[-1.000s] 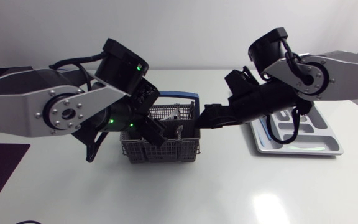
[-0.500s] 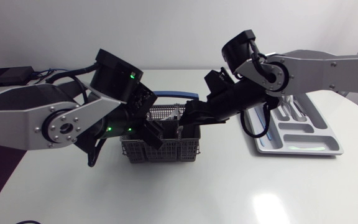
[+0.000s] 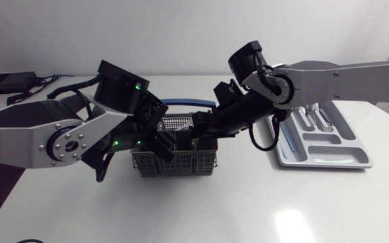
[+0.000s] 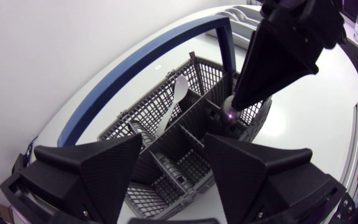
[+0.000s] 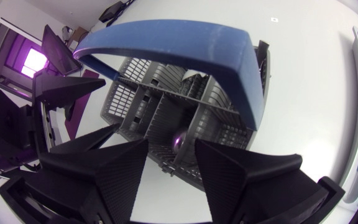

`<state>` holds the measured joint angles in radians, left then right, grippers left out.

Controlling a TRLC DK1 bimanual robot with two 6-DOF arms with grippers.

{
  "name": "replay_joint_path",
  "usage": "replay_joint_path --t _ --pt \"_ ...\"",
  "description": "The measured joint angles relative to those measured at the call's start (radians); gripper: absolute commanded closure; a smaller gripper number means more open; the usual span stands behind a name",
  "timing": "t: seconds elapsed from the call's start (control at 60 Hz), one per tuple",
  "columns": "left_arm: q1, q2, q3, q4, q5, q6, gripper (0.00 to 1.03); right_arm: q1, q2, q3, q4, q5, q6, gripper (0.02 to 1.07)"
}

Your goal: Unload the cutlery basket into the drawer organizer.

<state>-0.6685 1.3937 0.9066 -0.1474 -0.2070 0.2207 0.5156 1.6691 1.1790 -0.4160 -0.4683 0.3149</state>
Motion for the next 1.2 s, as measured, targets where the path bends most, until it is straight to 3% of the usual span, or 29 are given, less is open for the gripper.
replay_joint_path --t 0.233,0.383,0.65,1.2 --pt "0.001 0.0 -0.006 0.022 0.013 0.011 0.33 0.02 0.033 0.002 0.032 0.018 0.016 0.67" --pt "0.006 0.0 -0.016 0.033 0.015 0.018 0.33 0.026 0.045 0.002 0.055 0.027 0.026 0.85" --pt "0.008 0.0 -0.029 0.042 0.015 0.02 0.33 0.036 0.045 -0.001 0.126 0.054 0.031 0.96" --pt "0.008 -0.02 -0.039 0.045 0.015 0.027 0.33 0.077 0.005 -0.031 0.15 0.113 0.021 0.99"
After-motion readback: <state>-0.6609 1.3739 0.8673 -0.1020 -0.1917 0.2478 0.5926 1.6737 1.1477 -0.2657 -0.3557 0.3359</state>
